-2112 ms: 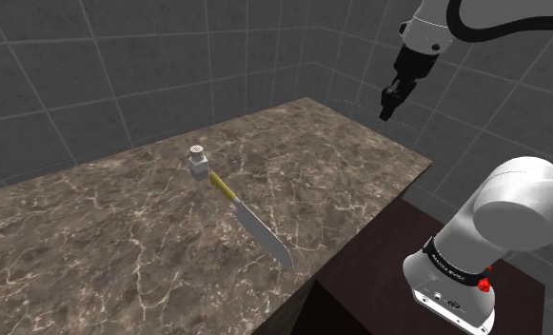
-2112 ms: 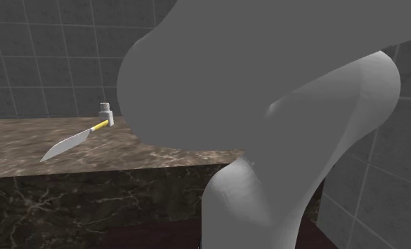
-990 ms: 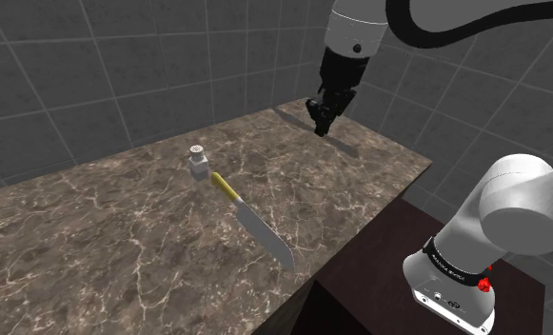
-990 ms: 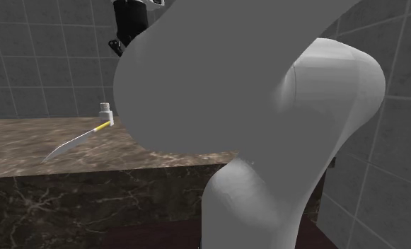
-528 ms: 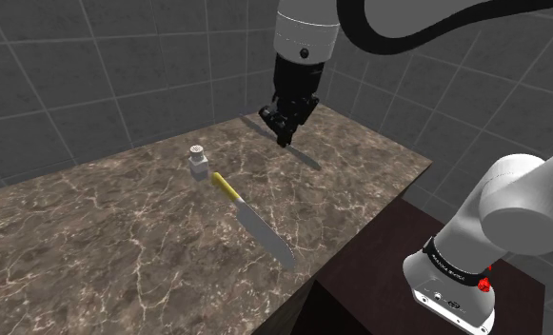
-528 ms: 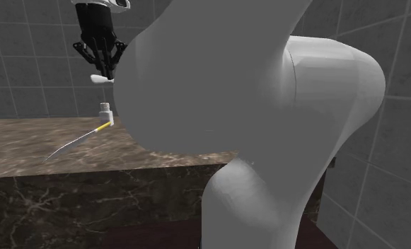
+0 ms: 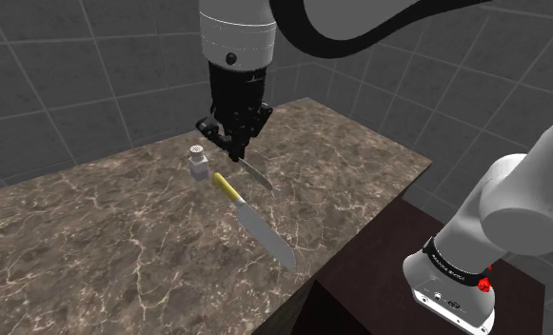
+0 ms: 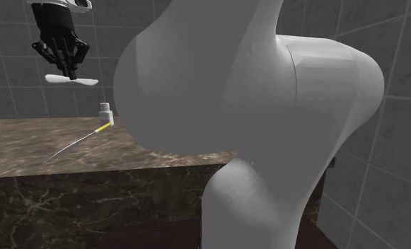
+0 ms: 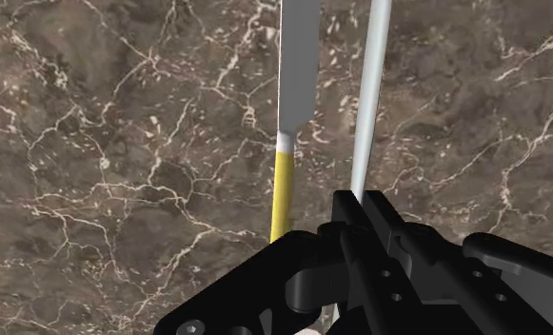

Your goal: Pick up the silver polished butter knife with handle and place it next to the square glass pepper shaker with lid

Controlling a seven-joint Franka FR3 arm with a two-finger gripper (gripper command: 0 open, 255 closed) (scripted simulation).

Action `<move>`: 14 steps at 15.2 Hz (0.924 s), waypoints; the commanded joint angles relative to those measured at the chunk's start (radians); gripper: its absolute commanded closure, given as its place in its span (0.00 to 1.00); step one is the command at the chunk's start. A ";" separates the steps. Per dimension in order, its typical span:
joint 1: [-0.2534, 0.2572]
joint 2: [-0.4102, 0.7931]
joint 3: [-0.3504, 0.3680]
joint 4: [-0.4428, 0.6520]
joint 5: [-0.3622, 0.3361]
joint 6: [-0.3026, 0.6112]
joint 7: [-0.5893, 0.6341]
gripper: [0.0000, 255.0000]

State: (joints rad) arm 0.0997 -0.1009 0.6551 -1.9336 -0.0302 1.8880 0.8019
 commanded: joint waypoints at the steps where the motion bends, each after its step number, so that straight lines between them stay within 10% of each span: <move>1: 0.013 0.085 0.034 0.079 -0.055 -0.015 0.067 1.00; 5: 0.093 0.302 0.081 0.294 -0.206 -0.084 0.211 1.00; 14: 0.097 0.315 0.066 0.189 -0.220 0.031 0.230 1.00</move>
State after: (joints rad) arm 0.1955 0.2090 0.7223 -1.7360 -0.2457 1.9055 1.0281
